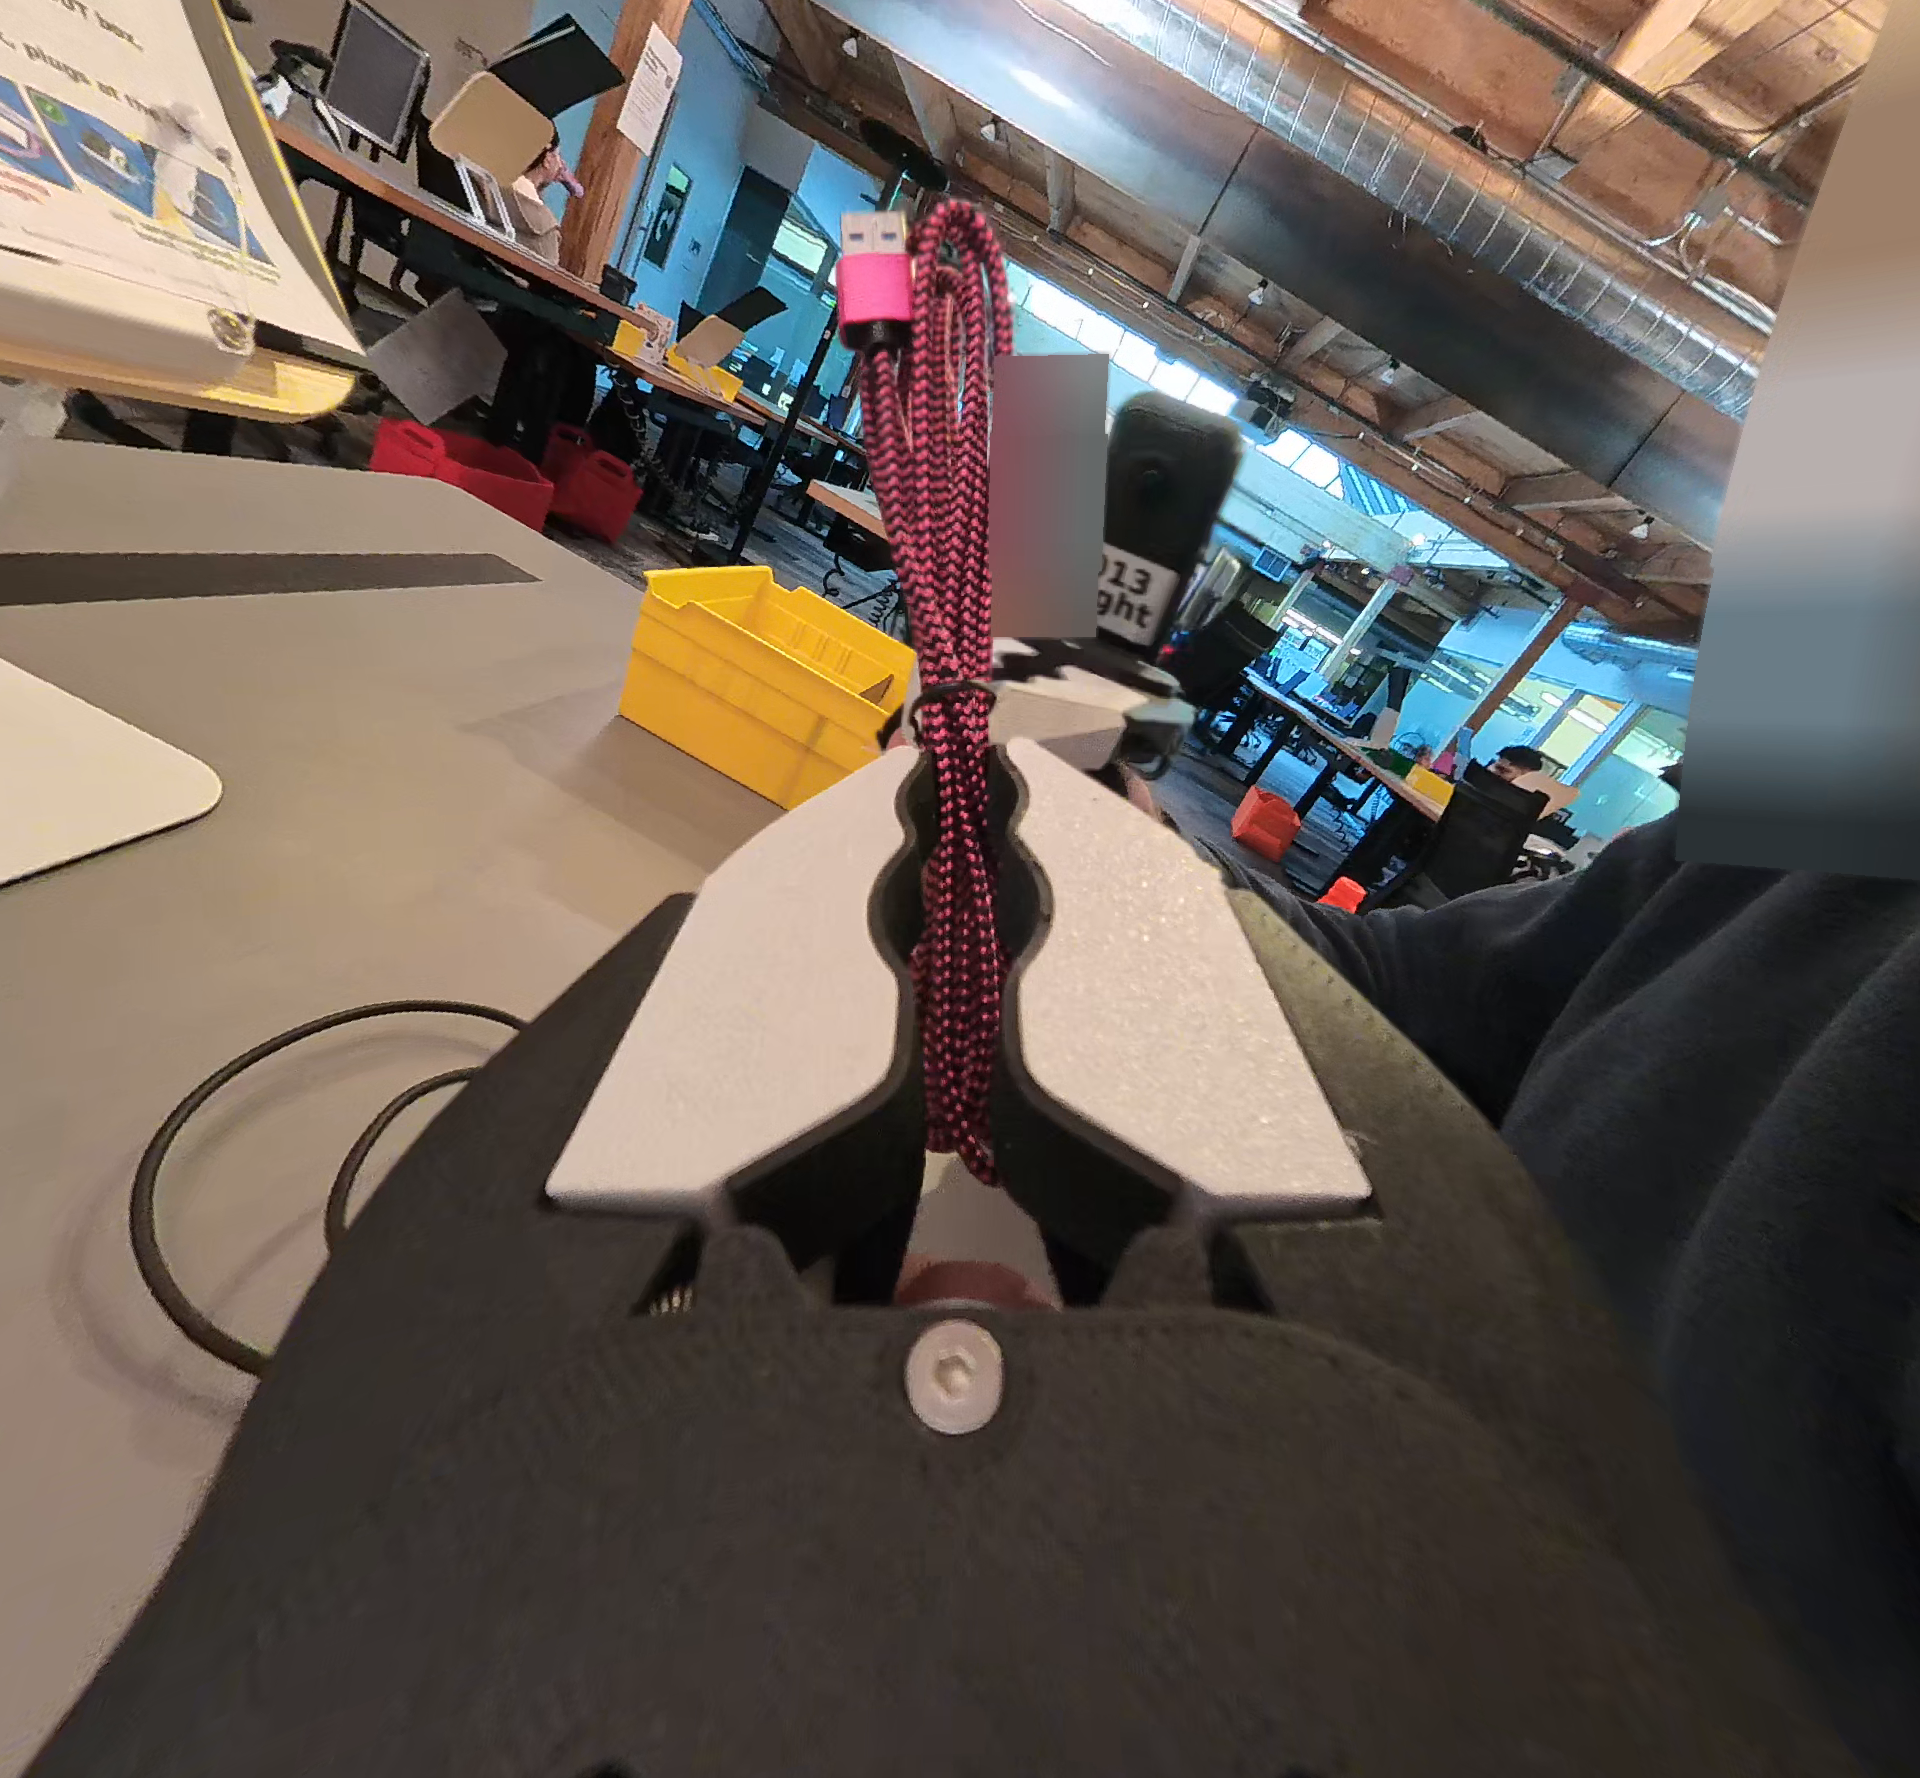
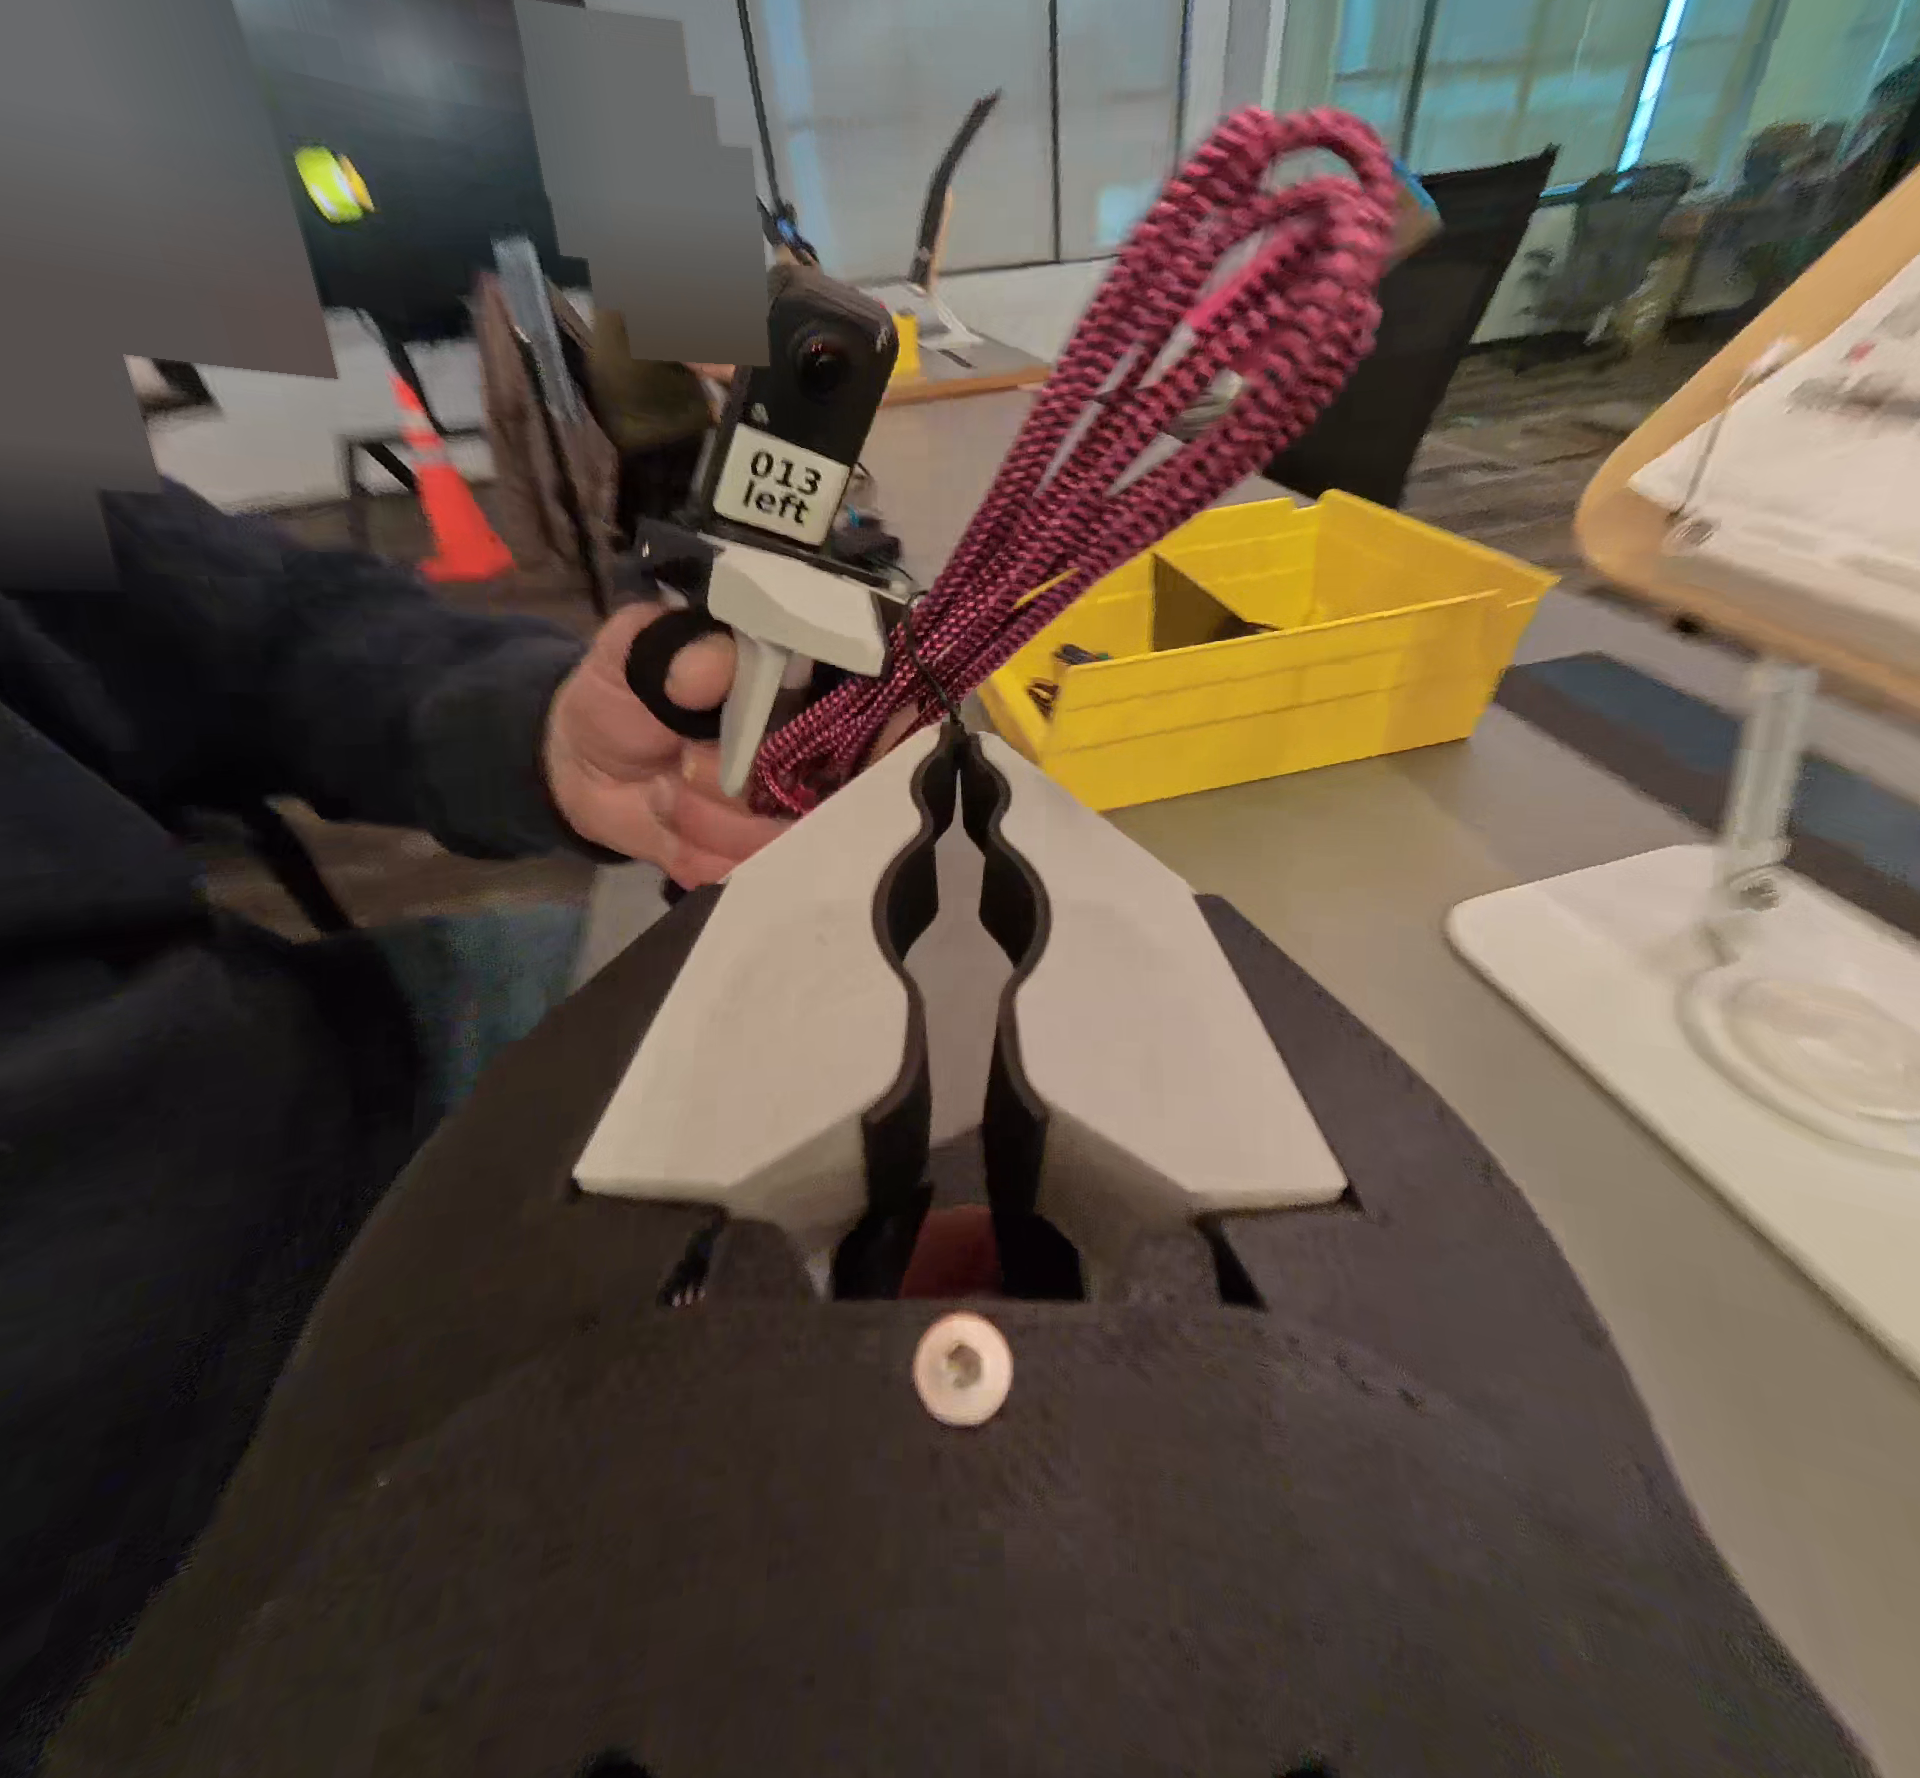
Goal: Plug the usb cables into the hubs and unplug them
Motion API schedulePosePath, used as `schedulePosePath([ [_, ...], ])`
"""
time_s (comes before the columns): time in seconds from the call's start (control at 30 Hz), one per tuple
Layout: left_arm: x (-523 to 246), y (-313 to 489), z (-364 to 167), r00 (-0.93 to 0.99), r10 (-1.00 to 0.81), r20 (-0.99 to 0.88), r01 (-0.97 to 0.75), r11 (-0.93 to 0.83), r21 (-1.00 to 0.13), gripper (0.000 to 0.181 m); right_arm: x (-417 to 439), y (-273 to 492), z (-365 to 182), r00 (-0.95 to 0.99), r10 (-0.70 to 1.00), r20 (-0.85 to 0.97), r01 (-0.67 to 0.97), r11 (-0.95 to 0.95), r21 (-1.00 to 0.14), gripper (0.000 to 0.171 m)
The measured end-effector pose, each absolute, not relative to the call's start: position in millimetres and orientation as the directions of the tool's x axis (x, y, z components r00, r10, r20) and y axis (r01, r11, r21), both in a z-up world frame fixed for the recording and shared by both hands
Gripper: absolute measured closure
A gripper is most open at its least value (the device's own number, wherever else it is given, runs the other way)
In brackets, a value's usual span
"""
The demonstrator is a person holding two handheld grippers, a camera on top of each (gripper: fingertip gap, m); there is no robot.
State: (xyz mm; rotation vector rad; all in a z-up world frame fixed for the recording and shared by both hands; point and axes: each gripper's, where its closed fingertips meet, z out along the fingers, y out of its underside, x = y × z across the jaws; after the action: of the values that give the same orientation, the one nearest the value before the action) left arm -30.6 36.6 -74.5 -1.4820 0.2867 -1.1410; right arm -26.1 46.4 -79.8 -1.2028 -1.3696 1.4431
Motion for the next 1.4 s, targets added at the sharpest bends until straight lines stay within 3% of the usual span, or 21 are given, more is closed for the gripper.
schedulePosePath([
  [0.07, -31, 37, -74, 0.468, -0.723, 0.507, 0.441, -0.306, -0.844, 0.173, -26, 47, -80, -0.162, 0.984, 0.077, 0.07, 0.089, -0.994, 0.171],
  [0.13, -32, 39, -76, 0.443, -0.7, 0.56, 0.475, -0.346, -0.809, 0.173, -26, 51, -82, -0.053, 0.893, 0.446, 0.129, 0.449, -0.884, 0.171],
  [0.2, -33, 40, -76, 0.41, -0.683, 0.605, 0.513, -0.376, -0.771, 0.173, -25, 51, -80, 0.004, 0.592, 0.806, 0.225, 0.784, -0.578, 0.171],
  [0.27, -34, 42, -76, 0.391, -0.661, 0.641, 0.539, -0.4, -0.741, 0.173, -25, 52, -78, 0.008, 0.207, 0.978, 0.31, 0.93, -0.199, 0.171],
  [0.3, -35, 43, -75, 0.386, -0.655, 0.649, 0.546, -0.405, -0.733, 0.173, -25, 50, -77, 0.01, 0.087, 0.996, 0.319, 0.944, -0.086, 0.171],
  [0.33, -35, 43, -75, 0.379, -0.649, 0.659, 0.55, -0.415, -0.725, 0.173, -26, 50, -78, 0.008, 0.049, 0.999, 0.314, 0.948, -0.049, 0.171],
  [0.4, -34, 44, -78, 0.39, -0.64, 0.662, 0.54, -0.424, -0.727, 0.174, -27, 52, -87, -0.03, 0.137, 0.99, 0.294, 0.948, -0.122, 0.171],
  [0.43, -34, 44, -80, 0.407, -0.64, 0.651, 0.532, -0.413, -0.739, 0.174, -26, 55, -87, -0.031, 0.282, 0.959, 0.29, 0.921, -0.261, 0.171],
  [0.47, -37, 45, -79, 0.405, -0.641, 0.653, 0.547, -0.402, -0.734, 0.174, -24, 54, -82, -0.013, 0.446, 0.895, 0.268, 0.864, -0.427, 0.155],
  [0.57, -46, 46, -75, 0.441, -0.656, 0.612, 0.531, -0.359, -0.768, 0.173, -20, 48, -70, -0.049, 0.852, 0.521, 0.155, 0.522, -0.839, 0.15],
  [0.63, -45, 44, -69, 0.439, -0.676, 0.592, 0.526, -0.341, -0.779, 0.173, -21, 54, -63, -0.063, 0.968, 0.245, 0.093, 0.25, -0.964, 0.149],
  [0.73, -38, 41, -69, 0.454, -0.692, 0.561, 0.495, -0.327, -0.805, 0.173, -28, 56, -69, -0.13, 0.991, -0.031, 0.085, -0.02, -0.996, 0.151],
  [0.87, -36, 39, -68, 0.459, -0.703, 0.543, 0.487, -0.312, -0.816, 0.173, -34, 51, -75, -0.195, 0.964, -0.179, 0.073, -0.168, -0.983, 0.171],
  [1.0, -36, 39, -68, 0.462, -0.703, 0.54, 0.488, -0.307, -0.817, 0.174, -34, 49, -77, -0.192, 0.971, -0.145, 0.074, -0.133, -0.988, 0.171],
  [1.2, -50, 46, -71, 0.517, -0.659, 0.546, 0.501, -0.284, -0.817, 0.173, -26, 40, -74, -0.146, 0.985, 0.094, 0.082, 0.106, -0.991, 0.171],
  [1.4, -90, 58, -77, 0.66, -0.573, 0.486, 0.437, -0.233, -0.869, 0.174, 12, 76, -59, -0.023, 0.994, 0.103, 0.078, 0.105, -0.991, 0.171],
])
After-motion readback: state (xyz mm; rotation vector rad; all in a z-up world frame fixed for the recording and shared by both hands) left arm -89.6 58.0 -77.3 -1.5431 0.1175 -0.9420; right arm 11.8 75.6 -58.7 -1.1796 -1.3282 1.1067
